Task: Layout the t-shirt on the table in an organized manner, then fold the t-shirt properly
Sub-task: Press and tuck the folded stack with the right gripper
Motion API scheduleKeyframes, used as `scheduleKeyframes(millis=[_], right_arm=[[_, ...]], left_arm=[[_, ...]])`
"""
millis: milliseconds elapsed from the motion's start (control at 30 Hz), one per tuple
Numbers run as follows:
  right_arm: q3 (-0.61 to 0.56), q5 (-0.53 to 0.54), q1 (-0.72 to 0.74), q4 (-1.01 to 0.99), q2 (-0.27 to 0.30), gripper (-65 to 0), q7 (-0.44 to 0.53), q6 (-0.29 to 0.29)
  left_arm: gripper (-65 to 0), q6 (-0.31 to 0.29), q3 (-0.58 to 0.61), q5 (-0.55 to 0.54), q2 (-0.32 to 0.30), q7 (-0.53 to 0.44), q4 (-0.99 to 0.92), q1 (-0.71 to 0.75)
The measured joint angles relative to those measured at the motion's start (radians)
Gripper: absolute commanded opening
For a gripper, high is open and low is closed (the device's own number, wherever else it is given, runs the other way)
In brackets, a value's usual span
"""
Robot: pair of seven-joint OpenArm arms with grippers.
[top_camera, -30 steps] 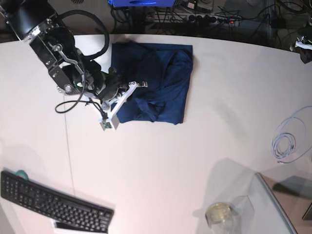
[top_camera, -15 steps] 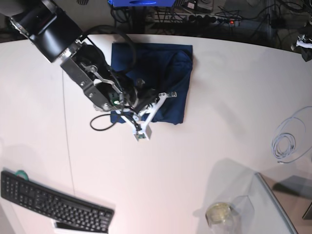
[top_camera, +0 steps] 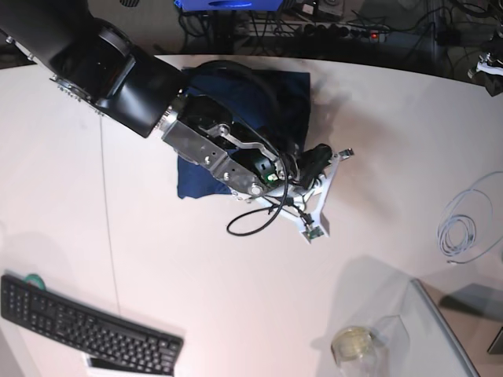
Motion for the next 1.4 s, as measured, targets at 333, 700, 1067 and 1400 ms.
scheduleKeyframes(millis=[333, 700, 1067, 1400], right_arm=[[-0.005, -0.002, -0.116, 0.153, 0.122, -65.0, -0.199, -0.004], [-0.127, -0.020, -0.118, -0.062, 0.061, -65.0, -0.097, -0.004], [-0.280, -0.009, -0.081, -0.062, 0.024, -65.0, -0.090, 0.003], [-0.201, -0.003, -0.073, 0.286, 0.145, -65.0, -0.097, -0.001]], left_arm=[[-65.0, -0.004, 0.000, 0.000, -0.001, 0.000, -0.002, -0.010], [-65.0, -0.004, 0.000, 0.001, -0.001, 0.001, -0.002, -0.011], [-65.0, -0.005, 0.000, 0.001, 0.000, 0.000, -0.002, -0.011], [-65.0, -0.006, 0.253, 0.001, 0.023, 0.003, 0.052, 0.003]])
